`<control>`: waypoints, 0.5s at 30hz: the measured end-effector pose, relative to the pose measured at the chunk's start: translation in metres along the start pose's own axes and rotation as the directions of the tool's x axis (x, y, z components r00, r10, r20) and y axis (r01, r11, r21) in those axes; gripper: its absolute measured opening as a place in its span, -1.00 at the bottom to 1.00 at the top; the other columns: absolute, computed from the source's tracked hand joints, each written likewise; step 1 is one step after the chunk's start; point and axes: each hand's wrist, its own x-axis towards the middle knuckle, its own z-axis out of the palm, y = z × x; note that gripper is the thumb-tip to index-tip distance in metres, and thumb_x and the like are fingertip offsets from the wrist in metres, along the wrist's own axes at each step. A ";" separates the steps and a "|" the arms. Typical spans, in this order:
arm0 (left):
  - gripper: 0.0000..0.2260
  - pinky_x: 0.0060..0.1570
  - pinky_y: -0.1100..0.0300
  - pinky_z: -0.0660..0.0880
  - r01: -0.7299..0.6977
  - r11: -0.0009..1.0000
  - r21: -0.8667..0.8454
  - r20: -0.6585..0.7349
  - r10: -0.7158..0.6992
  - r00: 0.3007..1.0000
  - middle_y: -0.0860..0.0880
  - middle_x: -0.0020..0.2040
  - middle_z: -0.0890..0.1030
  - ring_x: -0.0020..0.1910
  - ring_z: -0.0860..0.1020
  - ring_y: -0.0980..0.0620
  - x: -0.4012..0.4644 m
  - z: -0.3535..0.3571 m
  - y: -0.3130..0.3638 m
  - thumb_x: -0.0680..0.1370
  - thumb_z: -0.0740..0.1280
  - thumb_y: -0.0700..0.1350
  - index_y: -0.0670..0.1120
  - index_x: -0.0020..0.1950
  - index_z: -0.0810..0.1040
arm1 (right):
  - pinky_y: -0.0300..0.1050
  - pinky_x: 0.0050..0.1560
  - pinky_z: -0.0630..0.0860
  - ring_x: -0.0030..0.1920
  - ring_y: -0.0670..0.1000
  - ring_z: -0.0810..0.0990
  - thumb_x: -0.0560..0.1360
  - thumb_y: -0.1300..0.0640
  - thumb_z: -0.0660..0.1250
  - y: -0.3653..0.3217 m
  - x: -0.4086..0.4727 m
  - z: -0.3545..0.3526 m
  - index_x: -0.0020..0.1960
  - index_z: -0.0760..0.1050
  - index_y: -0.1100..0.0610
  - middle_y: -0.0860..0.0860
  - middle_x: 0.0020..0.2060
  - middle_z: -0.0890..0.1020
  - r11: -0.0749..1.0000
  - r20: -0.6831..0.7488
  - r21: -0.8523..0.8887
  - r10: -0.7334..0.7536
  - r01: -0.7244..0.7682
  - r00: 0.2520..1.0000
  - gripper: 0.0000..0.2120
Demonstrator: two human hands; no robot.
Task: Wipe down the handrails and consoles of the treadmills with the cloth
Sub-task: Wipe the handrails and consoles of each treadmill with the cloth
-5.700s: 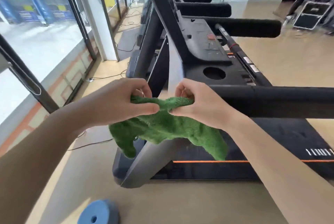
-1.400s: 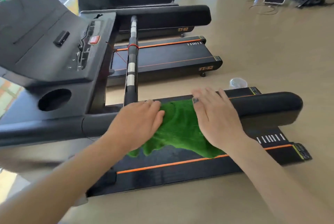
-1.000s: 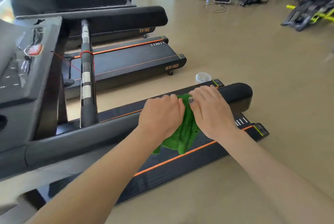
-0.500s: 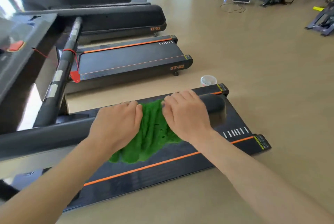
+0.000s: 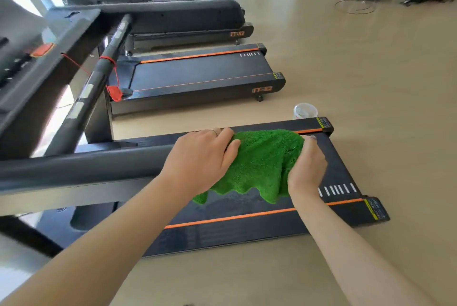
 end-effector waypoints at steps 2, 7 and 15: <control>-0.61 -0.33 0.14 0.19 -0.011 1.000 0.019 -0.014 0.011 1.000 0.04 -0.26 0.56 -0.28 0.58 -0.07 -0.003 0.001 -0.002 0.69 -0.02 0.11 -0.04 -0.02 0.53 | 0.02 -0.20 0.22 -0.21 0.12 0.46 0.70 0.09 -0.01 0.000 0.007 -0.007 -0.28 0.37 0.13 -0.04 -0.37 0.48 0.988 0.097 -0.108 -0.099 0.109 0.990 -0.58; -0.58 -0.36 0.11 0.22 0.072 0.997 -0.006 0.057 -0.071 0.996 0.05 -0.24 0.56 -0.25 0.59 -0.09 -0.019 -0.008 -0.029 0.67 -0.11 0.11 -0.02 -0.02 0.49 | -0.08 -0.30 0.24 -0.24 0.03 0.50 0.64 -0.01 0.11 -0.042 -0.005 -0.006 -0.32 0.46 0.03 -0.06 -0.38 0.55 0.653 0.322 -0.431 -0.533 0.623 0.782 -0.61; -0.53 -0.30 0.03 0.41 0.281 0.957 0.075 0.140 -0.289 0.947 0.02 -0.24 0.59 -0.23 0.59 -0.12 -0.067 -0.016 -0.115 0.62 -0.21 0.14 0.01 -0.15 0.42 | 0.01 -0.19 0.28 -0.11 0.16 0.67 0.71 -0.03 -0.07 -0.106 -0.088 0.095 -0.05 0.64 0.12 0.08 -0.13 0.71 0.208 0.746 -0.321 -0.545 0.924 0.382 -0.47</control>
